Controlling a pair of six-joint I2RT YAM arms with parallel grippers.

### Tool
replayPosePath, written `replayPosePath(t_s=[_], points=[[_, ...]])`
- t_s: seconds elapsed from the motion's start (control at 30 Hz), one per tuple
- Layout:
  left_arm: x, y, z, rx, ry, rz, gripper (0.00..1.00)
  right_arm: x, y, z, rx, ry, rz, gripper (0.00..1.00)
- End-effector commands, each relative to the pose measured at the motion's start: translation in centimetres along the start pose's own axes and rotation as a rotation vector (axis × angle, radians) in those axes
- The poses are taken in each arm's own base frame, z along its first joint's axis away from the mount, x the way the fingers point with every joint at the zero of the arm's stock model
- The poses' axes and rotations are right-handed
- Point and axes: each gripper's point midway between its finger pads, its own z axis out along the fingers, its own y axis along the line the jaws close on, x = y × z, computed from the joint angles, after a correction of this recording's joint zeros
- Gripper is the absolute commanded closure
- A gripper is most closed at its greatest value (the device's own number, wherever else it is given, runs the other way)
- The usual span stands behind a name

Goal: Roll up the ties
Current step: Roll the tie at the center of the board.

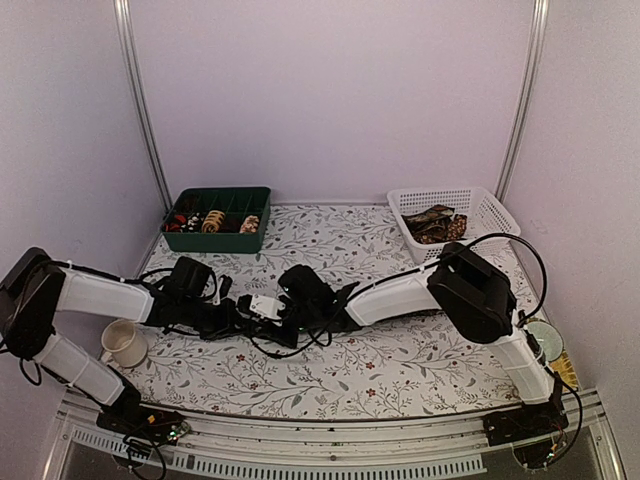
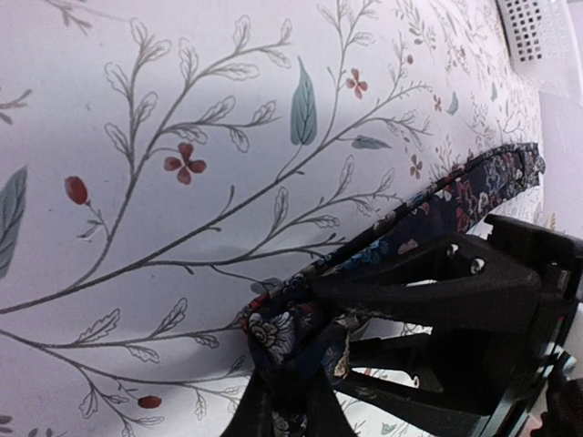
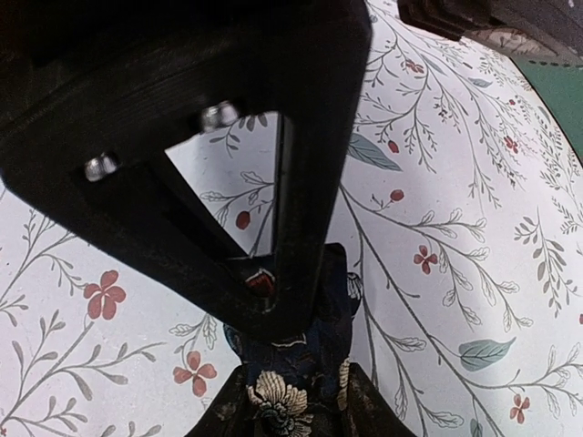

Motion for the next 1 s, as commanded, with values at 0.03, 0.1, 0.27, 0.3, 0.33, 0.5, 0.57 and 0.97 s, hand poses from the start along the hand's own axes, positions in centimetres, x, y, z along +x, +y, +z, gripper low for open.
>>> replayPosePath(t_s=[0.03, 0.1, 0.27, 0.3, 0.33, 0.5, 0.57, 0.97], points=[[-0.1, 0.7, 0.3, -0.037, -0.004, 0.005, 1.00, 5.0, 0.7, -1.9, 0.034, 0.222, 0.029, 0.58], [-0.2, 0.7, 0.2, -0.049, -0.002, 0.011, 1.00, 4.6, 0.4, -2.4, 0.050, 0.218, 0.028, 0.45], [-0.7, 1.2, -0.6, -0.125, 0.001, 0.039, 1.00, 2.4, 0.0, -4.1, 0.064, 0.185, 0.063, 0.18], [-0.8, 1.3, -0.8, -0.142, 0.005, 0.050, 1.00, 1.5, 0.1, -4.7, 0.054, 0.165, 0.078, 0.14], [-1.0, 1.3, -1.0, -0.158, 0.002, 0.063, 1.00, 0.2, 0.0, -5.7, 0.045, 0.134, 0.102, 0.12], [-1.9, 1.6, -2.1, -0.274, 0.012, 0.127, 1.00, -3.9, 0.0, -9.6, -0.071, 0.001, 0.245, 0.09], [-2.3, 1.5, -2.4, -0.310, 0.004, 0.148, 1.00, -5.2, 0.0, -11.2, -0.131, -0.063, 0.314, 0.09], [-3.6, 2.0, -2.4, -0.507, 0.027, 0.249, 1.00, -5.7, -4.4, -17.0, -0.372, -0.286, 0.805, 0.18]])
